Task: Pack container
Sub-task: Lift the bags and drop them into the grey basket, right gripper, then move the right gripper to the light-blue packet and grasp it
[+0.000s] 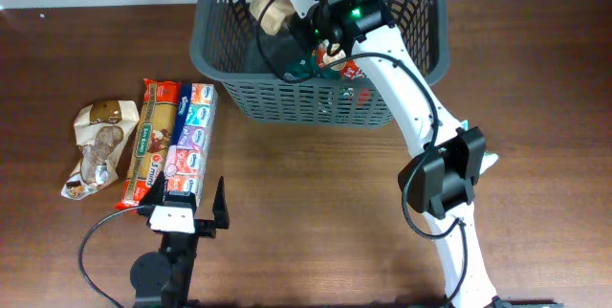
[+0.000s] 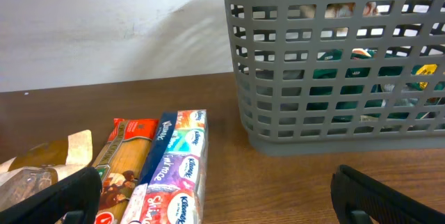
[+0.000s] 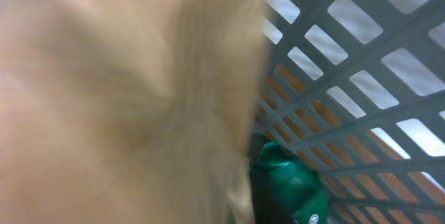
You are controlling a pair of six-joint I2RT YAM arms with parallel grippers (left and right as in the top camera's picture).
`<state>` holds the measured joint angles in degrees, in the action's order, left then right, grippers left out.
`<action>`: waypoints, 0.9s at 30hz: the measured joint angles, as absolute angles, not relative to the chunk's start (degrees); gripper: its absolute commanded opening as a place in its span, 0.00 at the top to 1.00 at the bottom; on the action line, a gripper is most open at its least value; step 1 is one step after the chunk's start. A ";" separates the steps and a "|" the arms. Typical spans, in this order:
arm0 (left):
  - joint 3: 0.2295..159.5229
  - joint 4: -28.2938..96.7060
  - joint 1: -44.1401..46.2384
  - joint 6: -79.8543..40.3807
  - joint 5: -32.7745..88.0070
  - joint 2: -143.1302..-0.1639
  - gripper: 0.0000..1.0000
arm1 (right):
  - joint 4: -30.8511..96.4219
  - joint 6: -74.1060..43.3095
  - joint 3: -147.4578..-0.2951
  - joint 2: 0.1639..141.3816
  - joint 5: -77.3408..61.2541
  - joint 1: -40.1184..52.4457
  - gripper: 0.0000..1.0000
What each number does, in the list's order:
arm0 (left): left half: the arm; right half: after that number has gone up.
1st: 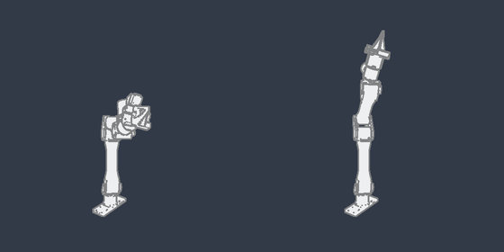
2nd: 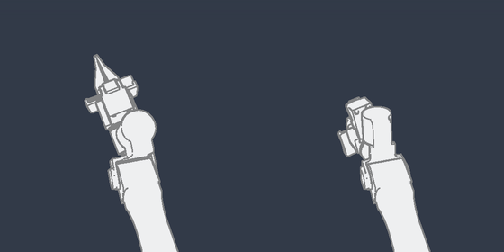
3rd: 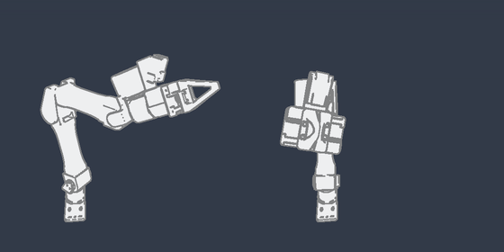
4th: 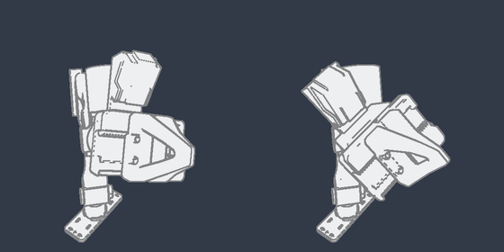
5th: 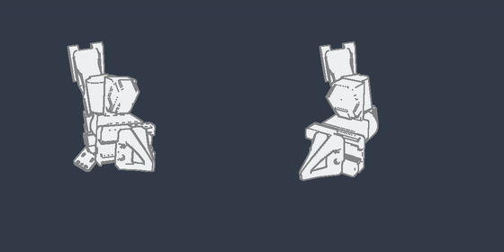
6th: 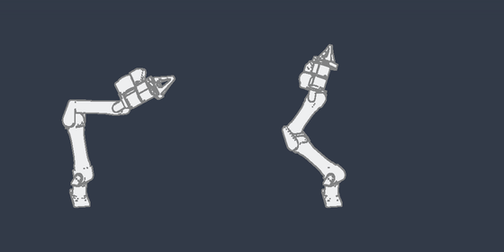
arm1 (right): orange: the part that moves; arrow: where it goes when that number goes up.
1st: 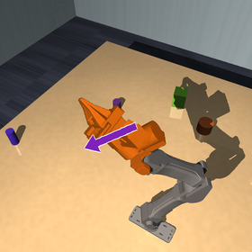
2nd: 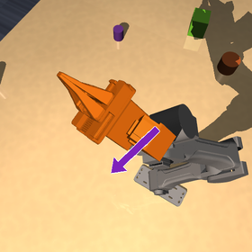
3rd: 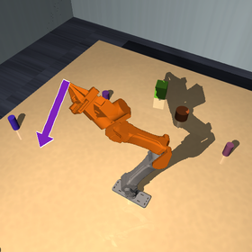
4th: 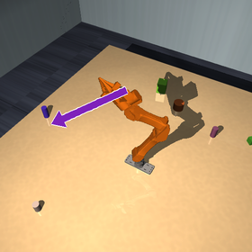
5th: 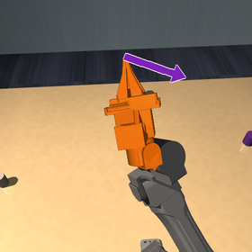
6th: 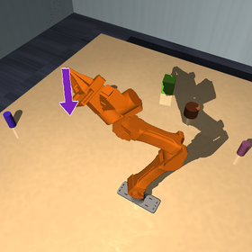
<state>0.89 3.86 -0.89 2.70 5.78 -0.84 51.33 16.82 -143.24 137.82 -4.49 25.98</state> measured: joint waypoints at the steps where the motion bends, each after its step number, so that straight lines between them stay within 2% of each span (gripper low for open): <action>1: 0.89 3.88 -0.89 2.70 5.78 -0.84 0.01 | 51.33 16.58 -143.26 137.82 -4.51 25.98 0.26; 3: 0.89 3.88 -0.89 2.70 5.78 -0.84 0.01 | 52.12 15.88 -143.50 137.82 -4.49 26.00 0.18; 9: 0.89 3.86 -0.89 2.70 5.78 -0.84 0.01 | 63.05 14.17 -147.11 135.20 0.60 25.43 0.19; 13: 0.89 3.88 -0.89 2.70 5.78 -0.84 0.01 | 63.88 13.82 -147.11 127.94 2.50 22.15 0.19; 17: 0.89 3.88 -0.89 2.70 5.78 -0.84 0.01 | 61.84 12.05 -143.33 114.24 1.83 10.13 0.20; 22: 0.89 3.88 -0.89 2.70 5.78 -0.84 0.01 | 56.27 9.15 -125.62 97.14 -2.07 -12.10 0.20; 27: 0.89 3.86 -0.89 2.70 5.78 -0.84 0.01 | 56.01 6.59 -105.73 93.47 -6.31 -23.14 0.20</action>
<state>0.89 3.86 -0.89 2.70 5.78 -0.84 56.01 6.59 -105.73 93.47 -6.31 -23.14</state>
